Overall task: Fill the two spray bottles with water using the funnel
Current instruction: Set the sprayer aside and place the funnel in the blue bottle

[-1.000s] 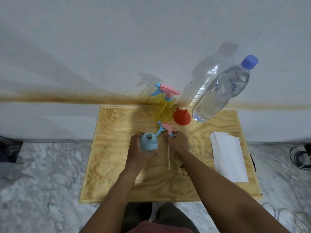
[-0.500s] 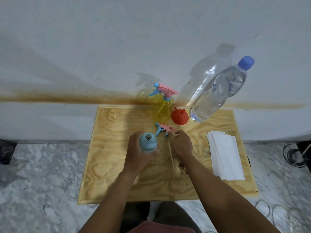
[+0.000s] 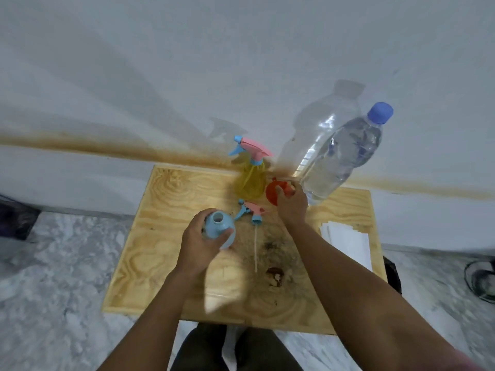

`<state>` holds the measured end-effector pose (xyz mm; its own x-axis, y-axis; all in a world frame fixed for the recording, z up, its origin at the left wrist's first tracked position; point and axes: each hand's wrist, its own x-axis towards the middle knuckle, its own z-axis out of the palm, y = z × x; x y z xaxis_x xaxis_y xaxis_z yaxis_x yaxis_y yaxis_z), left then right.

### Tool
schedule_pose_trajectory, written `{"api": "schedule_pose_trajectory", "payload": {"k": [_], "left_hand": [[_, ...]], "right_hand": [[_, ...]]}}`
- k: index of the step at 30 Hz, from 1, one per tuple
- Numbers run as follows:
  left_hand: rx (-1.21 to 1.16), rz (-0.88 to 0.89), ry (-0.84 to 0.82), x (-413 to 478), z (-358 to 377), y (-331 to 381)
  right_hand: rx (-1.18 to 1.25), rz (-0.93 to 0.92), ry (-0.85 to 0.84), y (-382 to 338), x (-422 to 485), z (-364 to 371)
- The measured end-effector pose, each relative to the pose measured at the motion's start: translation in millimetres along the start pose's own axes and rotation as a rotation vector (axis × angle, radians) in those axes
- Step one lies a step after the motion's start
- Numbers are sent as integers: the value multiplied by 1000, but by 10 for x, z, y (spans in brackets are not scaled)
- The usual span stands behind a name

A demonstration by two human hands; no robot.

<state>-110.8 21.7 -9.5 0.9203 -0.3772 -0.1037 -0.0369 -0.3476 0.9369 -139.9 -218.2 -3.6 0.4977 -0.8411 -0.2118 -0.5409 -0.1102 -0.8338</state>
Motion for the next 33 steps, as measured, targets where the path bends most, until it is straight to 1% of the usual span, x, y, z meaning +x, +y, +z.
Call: {"api": "schedule_pose_trajectory", "payload": {"k": [5,9,12,15,18,21,23,27,31,33], "left_hand": [[22,-27,13,-5,6,44],[28,-36,17,1,3,22],[39,-35,24,-11,7,23],[59,-37,27,-19,7,26],[91,-58,36,-32,30,65],[93,-100,26,-64,33,134],[139,-75,-2,-93,2,186],[230,78,-26,-134,-112,426],[117,175,-58,-161,-264,782],[60,198,-88,-158,-342,920]], "right_hand": [[19,-19,33,-5,126,28],[-83,-2,16,68,195,49],[-84,-30,30,63,167,6],[-87,-94,74,-18,18,-131],[-120,-203,111,-151,-234,-355],[-44,-285,111,-238,-491,-575],[27,-308,72,-280,-632,-699],[148,-293,-102,-417,-808,-825],[273,-267,-319,-623,-953,-826],[335,-200,-411,-739,-1030,-826]]}}
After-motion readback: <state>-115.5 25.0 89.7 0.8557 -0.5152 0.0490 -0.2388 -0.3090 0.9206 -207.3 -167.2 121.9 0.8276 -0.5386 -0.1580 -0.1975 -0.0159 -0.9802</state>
